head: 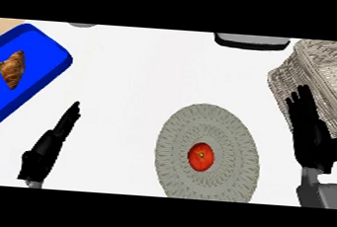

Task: Pick the tomato from the placemat and place it in the basket

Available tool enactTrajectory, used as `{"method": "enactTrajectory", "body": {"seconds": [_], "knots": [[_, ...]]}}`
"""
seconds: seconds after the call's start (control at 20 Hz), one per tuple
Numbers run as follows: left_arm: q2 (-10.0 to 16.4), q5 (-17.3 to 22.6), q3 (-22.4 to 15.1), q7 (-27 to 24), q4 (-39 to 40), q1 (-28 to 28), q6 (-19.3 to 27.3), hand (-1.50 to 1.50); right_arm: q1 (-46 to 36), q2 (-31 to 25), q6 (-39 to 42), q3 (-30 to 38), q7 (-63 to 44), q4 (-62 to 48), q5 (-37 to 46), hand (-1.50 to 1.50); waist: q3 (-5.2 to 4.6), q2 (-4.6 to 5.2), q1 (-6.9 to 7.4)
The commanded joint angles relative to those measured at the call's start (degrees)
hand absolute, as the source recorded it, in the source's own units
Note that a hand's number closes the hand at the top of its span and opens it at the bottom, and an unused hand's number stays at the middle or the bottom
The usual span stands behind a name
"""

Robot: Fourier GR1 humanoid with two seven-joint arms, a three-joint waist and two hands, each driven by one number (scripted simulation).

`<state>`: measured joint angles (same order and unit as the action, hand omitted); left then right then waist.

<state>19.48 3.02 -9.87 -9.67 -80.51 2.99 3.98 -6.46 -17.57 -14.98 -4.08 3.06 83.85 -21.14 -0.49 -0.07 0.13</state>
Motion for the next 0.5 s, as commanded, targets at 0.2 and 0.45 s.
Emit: {"method": "enactTrajectory", "body": {"seconds": [0.2,0.45], "knots": [[-3.59,3.96,0.29,9.29,6.0,0.33,-0.37,0.0,-14.71,5.94,20.45,-15.9,-0.93,7.11,-4.91,1.5,0.59,1.08,6.23],[-3.0,5.39,0.33,14.12,8.54,1.44,-1.64,0.0,-19.25,8.75,32.88,-32.19,1.19,11.83,-0.74,1.5,0.46,0.58,5.75]]}}
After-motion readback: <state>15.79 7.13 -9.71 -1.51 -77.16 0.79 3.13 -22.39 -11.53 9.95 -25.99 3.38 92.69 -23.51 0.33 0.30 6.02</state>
